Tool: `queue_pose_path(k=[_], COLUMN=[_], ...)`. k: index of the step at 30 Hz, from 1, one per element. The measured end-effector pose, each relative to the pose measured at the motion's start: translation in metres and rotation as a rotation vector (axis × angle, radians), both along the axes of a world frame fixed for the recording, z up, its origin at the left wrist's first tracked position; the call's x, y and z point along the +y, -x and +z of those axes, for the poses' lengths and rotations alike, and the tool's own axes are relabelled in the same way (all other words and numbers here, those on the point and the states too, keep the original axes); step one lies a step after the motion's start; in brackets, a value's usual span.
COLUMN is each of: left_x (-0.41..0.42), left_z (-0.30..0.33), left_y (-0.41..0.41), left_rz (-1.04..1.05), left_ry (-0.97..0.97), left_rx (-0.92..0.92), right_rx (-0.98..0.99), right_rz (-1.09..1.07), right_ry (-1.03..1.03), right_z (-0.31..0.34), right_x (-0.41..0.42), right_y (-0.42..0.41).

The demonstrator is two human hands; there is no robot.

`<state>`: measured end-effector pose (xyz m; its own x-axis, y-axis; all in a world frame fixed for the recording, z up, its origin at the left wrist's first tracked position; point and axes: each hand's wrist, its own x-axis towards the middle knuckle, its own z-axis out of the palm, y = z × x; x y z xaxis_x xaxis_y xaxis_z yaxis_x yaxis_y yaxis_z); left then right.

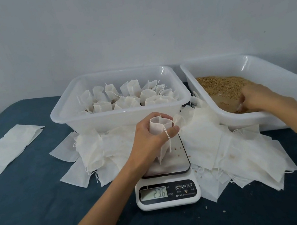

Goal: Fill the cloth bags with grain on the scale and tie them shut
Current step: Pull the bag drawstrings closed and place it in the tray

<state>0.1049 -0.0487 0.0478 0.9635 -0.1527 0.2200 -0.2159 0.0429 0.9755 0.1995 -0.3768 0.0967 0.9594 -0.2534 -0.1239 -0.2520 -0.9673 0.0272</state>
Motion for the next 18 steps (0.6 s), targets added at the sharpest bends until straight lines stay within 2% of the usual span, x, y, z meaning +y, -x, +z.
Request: queue_pose_path(k=[3, 5, 7, 9, 13, 18], left_x=[0.0, 0.0, 0.0, 0.001, 0.002, 0.002], left_z=[-0.001, -0.001, 0.0, 0.0, 0.0, 0.0], left_y=[0.0, 0.0, 0.001, 0.001, 0.002, 0.003], left_rz=[-0.004, -0.005, -0.004, -0.001, 0.023, 0.045], left_ry=[-0.003, -0.005, -0.007, -0.008, -0.006, -0.074], left_rx=[0.001, 0.001, 0.002, 0.002, 0.001, -0.069], right_rx=[-0.072, -0.288, -0.586, -0.77, -0.734, -0.737], right_rz=[0.028, 0.121, 0.289, 0.466, 0.578, 0.606], right_ry=[0.117, 0.149, -0.045, -0.338, -0.797, -0.971], right_z=[0.005, 0.007, 0.007, 0.005, -0.019, -0.047], right_x=[0.007, 0.021, 0.048, 0.087, 0.144, 0.159], right_y=[0.009, 0.018, 0.035, 0.059, 0.092, 0.094])
